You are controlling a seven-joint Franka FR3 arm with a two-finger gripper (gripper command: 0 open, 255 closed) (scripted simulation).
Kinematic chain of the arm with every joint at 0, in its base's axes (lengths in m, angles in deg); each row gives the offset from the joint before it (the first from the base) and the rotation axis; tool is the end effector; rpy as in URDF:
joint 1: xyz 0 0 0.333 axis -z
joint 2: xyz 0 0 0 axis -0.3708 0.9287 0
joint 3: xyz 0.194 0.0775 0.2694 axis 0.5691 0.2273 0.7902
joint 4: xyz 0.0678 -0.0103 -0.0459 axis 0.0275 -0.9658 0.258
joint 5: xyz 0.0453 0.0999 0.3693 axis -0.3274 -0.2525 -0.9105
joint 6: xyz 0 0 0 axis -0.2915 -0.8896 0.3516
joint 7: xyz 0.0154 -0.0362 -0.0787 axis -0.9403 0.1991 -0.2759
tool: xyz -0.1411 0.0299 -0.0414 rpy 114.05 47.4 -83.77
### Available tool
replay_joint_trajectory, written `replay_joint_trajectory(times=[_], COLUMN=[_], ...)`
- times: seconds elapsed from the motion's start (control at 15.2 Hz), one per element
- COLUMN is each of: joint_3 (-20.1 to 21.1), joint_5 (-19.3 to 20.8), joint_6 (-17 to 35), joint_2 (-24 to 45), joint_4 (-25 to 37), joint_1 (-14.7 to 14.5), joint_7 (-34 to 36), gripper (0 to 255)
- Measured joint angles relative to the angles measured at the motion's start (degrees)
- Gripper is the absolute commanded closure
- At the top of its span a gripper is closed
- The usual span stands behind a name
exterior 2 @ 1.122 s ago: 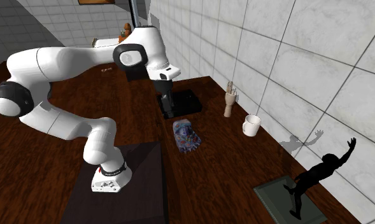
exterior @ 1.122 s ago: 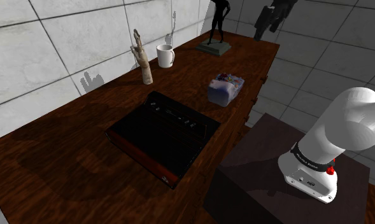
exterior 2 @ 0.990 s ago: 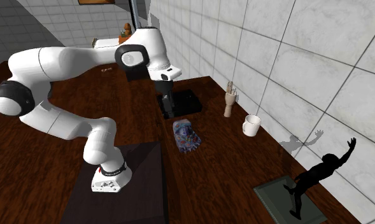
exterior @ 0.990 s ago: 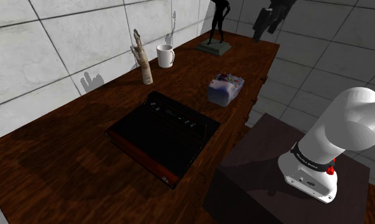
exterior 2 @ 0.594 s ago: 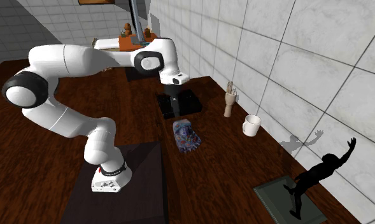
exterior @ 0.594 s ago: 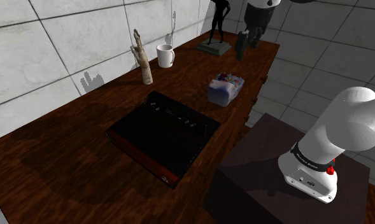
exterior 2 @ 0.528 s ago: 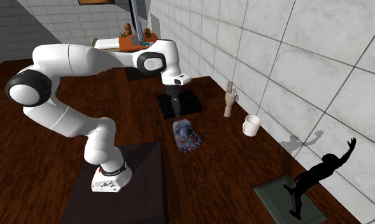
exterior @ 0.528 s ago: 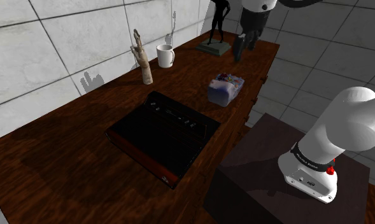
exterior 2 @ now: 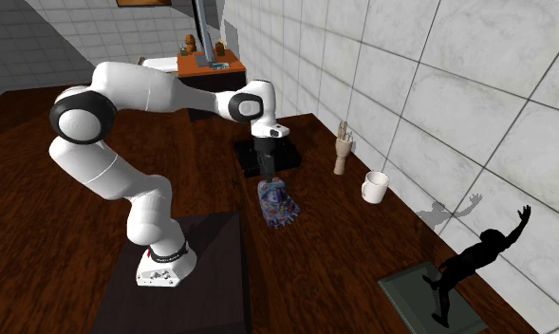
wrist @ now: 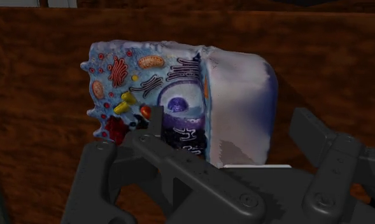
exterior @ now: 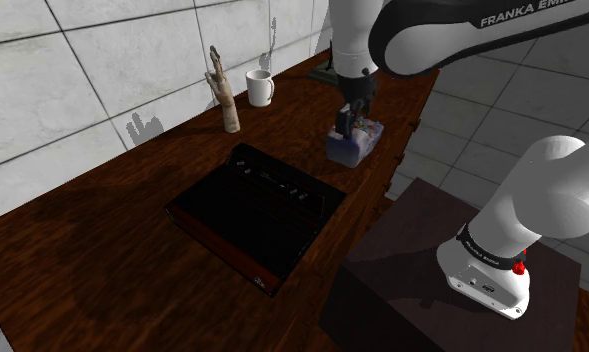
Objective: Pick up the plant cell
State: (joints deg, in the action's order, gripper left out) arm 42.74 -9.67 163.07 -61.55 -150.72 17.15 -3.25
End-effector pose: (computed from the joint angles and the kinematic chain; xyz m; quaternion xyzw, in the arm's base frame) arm 0.3651 0.1331 0.4539 0.9840 0.0713 -0.0288 0.1609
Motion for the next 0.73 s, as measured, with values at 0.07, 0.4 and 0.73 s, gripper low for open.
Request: replay_joint_trajectory(times=[0.07,0.4,0.73], joint_3=[0.3,0.8,1.0], joint_5=[0.2,0.8,1.1], joint_6=[0.5,4.3,6.3], joint_2=[0.8,2.4,3.4], joint_4=[-0.2,-3.0,-4.1], joint_1=[-0.1,0.0,0.1], joint_7=[0.3,1.5,2.2], gripper=[0,0,255])
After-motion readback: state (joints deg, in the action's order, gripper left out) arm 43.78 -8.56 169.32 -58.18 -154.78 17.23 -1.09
